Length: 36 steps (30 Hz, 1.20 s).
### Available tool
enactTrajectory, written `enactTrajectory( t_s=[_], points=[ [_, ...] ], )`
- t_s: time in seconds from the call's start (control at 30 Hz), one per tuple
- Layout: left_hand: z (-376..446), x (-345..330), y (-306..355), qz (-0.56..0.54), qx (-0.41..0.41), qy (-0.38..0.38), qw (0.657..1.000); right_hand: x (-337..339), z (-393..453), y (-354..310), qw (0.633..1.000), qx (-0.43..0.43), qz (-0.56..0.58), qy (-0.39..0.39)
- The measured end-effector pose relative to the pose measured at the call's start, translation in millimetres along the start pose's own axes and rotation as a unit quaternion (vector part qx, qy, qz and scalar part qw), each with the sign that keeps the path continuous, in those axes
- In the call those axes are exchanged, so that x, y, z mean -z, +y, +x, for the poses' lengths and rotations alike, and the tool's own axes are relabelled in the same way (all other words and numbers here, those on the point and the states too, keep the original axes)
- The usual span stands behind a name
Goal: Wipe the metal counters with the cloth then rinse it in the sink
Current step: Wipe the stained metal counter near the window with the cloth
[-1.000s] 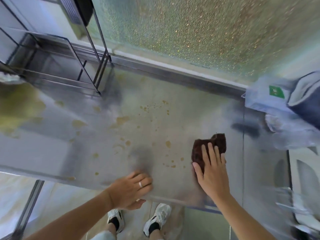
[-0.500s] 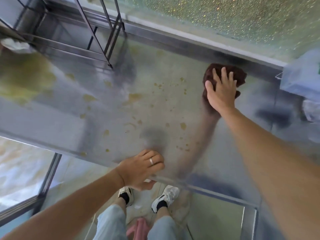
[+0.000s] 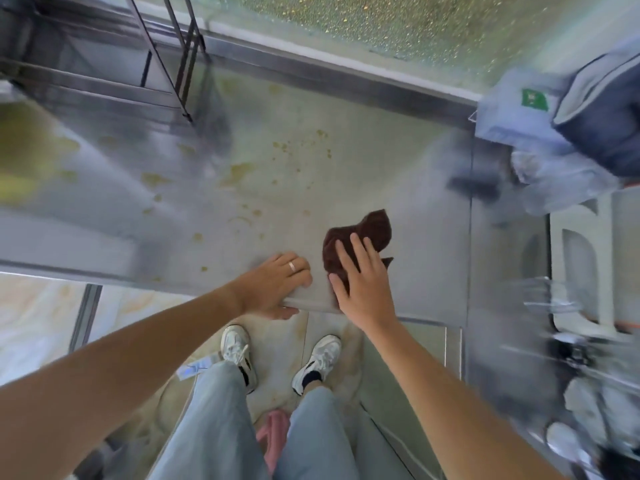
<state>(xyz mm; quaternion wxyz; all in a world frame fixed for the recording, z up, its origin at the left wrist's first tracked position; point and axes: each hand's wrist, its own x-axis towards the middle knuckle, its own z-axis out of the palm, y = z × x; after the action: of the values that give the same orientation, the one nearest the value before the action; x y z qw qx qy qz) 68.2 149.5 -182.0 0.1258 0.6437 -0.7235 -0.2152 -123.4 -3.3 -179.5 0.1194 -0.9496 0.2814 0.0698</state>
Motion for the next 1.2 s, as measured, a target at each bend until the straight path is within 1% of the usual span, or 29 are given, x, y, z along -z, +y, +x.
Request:
enactTrajectory(
  t_s=[0.07, 0.13, 0.27, 0.37, 0.47, 0.57, 0.67, 0.73, 0.77, 0.83, 0.93, 1.0, 1.03, 1.1, 1.2],
  points=[
    [2, 3, -2, 0.009, -0.017, -0.01, 1.0, 0, -11, -6, 0.999, -0.007, -0.041, 0.001],
    [3, -1, -5, 0.015, -0.029, -0.003, 0.999, -1, -5, -6, 0.999, -0.002, -0.054, 0.002],
    [3, -8, -9, -0.024, -0.032, 0.029, 0.999, -6, 34, -1, 0.999, -0.042, -0.02, 0.017],
    [4, -6, -10, -0.06, -0.025, 0.036, 0.997, -3, 66, 10, 0.999, -0.04, -0.009, 0.02],
    [3, -13, -13, -0.057, -0.031, 0.049, 0.997, 4, 123, 30, 0.999, -0.052, 0.0, 0.013],
    [4, -18, -16, -0.046, -0.048, 0.073, 0.995, 26, 198, 44, 0.994, -0.107, 0.028, 0.024],
    [4, -21, -17, -0.03, -0.05, 0.087, 0.995, 52, 266, 46, 0.986, -0.153, 0.069, 0.003],
    [3, -22, -16, -0.014, -0.054, 0.089, 0.995, 63, 294, 43, 0.981, -0.173, 0.088, -0.018],
    [3, -24, -16, -0.009, -0.056, 0.091, 0.994, 65, 301, 41, 0.982, -0.17, 0.08, -0.021],
    [3, -25, -16, -0.004, -0.057, 0.097, 0.994, 64, 299, 33, 0.992, -0.114, 0.052, -0.022],
    [3, -23, -15, 0.017, -0.055, 0.095, 0.994, 46, 259, 7, 0.996, 0.053, 0.053, -0.042],
    [1, -23, -13, 0.027, -0.054, 0.093, 0.994, 28, 216, -12, 0.989, 0.132, 0.044, -0.043],
    [0, -24, -12, 0.032, -0.057, 0.092, 0.994, 22, 194, -19, 0.986, 0.154, 0.044, -0.04],
    [-2, -21, -10, 0.054, -0.07, 0.087, 0.992, 13, 150, -23, 0.983, 0.17, 0.055, -0.033],
    [-5, -11, -8, 0.091, -0.097, 0.076, 0.988, 11, 87, -16, 0.981, 0.18, 0.044, -0.055]
  ],
)
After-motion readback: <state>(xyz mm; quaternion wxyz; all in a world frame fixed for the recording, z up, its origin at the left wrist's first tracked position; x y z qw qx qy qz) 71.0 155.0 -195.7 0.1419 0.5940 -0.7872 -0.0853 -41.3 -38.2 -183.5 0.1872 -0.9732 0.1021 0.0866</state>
